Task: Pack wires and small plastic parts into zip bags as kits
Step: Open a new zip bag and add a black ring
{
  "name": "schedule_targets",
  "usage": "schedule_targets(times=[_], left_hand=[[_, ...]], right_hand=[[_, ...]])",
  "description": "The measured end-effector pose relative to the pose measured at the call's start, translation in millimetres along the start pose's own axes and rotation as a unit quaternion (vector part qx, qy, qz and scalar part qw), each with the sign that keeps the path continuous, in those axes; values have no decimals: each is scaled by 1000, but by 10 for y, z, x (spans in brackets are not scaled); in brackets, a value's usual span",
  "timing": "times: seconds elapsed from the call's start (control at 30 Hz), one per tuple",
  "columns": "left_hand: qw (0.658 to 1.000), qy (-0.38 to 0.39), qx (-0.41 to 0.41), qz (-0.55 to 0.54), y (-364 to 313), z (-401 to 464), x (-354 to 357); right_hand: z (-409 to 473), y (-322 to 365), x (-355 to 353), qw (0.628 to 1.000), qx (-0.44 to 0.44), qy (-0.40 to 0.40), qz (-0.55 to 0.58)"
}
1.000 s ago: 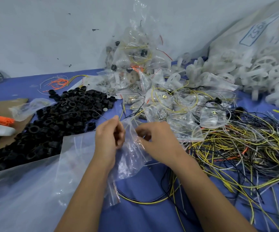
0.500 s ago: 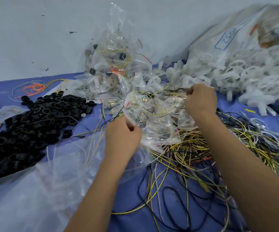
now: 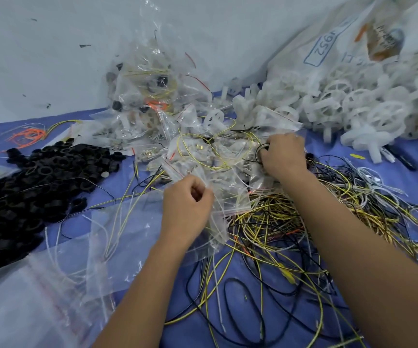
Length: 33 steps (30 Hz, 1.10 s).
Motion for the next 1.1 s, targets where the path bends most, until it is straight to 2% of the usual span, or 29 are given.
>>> schedule_targets(times=[0.07, 0.17, 0.3, 0.5, 0.63, 0.7, 0.8, 0.87, 0.93, 1.03, 1.1], left_hand=[[1000, 0, 0, 2, 6, -14, -14], [1000, -4, -4, 6, 28, -28, -33], [1000, -12, -14, 9, 38, -39, -53], [1000, -1, -19, 23, 86, -54, -125], [998, 5, -16, 53, 138, -44, -206], [998, 12, -14, 62, 166, -39, -243], [998, 9, -15, 68, 202, -48, -286], [997, 4, -16, 76, 223, -60, -311], [996, 0, -21, 82, 251, -70, -349], [995, -19, -41, 83, 315, -82, -439], [995, -40, -62, 62, 377, -89, -504]], right_hand=[[-54, 55, -4, 998, -32, -1, 49], [-213, 184, -65, 986, -132, -33, 98], [-401, 409, -123, 974, -198, 3, 105], [-514, 658, -155, 969, -167, 182, 14], [-504, 696, -279, 935, -145, 322, 13], [-496, 717, -333, 926, -152, 346, 22], [-469, 818, -345, 952, -130, 271, 52], [-484, 880, -312, 971, -161, 176, 18], [-561, 946, -291, 972, -211, 73, 67], [-768, 1062, -302, 930, -245, -39, 270], [-942, 1182, -214, 884, -196, -34, 424]])
Point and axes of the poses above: each hand's wrist, its own z-axis towards the middle knuckle, its own x-axis out of the palm, y = z × x, the point moved 2 cm from there along z, towards the middle knuckle, and after that the axes turned 13 degrees about z, right-handed, at the moved point
